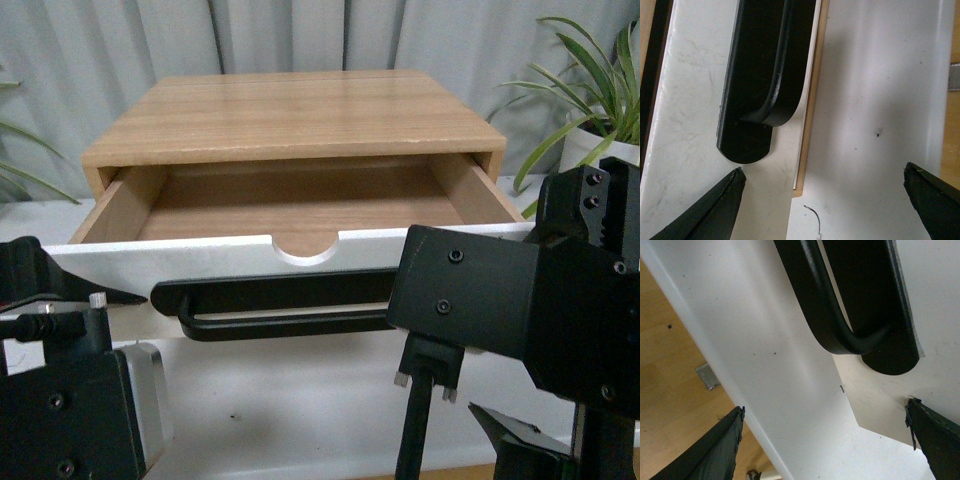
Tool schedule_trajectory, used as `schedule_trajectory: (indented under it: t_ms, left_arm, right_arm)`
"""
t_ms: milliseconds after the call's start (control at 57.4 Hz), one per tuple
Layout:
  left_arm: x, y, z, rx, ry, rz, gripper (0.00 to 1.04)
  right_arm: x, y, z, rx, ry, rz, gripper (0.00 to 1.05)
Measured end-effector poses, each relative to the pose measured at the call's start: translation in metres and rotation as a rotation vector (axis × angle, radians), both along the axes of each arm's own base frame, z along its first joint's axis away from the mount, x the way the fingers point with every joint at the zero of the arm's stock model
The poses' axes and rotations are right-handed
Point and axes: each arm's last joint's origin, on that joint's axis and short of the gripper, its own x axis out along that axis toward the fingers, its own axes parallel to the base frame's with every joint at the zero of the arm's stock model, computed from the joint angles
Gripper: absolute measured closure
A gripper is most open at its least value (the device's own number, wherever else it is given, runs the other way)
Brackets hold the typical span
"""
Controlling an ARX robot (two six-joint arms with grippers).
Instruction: Close drawer sideways
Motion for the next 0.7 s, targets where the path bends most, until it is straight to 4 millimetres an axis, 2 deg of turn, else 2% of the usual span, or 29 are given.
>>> schedule_trajectory:
  t_ms: [366, 697]
  left_arm:
    - [0.036, -0.003, -0.001, 0.011, -0.005, 0.017, 0.07]
    - [0.063, -0.004, 0.001, 0.026, -0.018, 0.031, 0.07]
  right_arm:
    - [0.031, 0.008, 0.002, 0.002, -0.017, 0.017, 0.06]
    - [0.058, 0.003, 0.0, 0.003, -0.017, -0.012, 0.06]
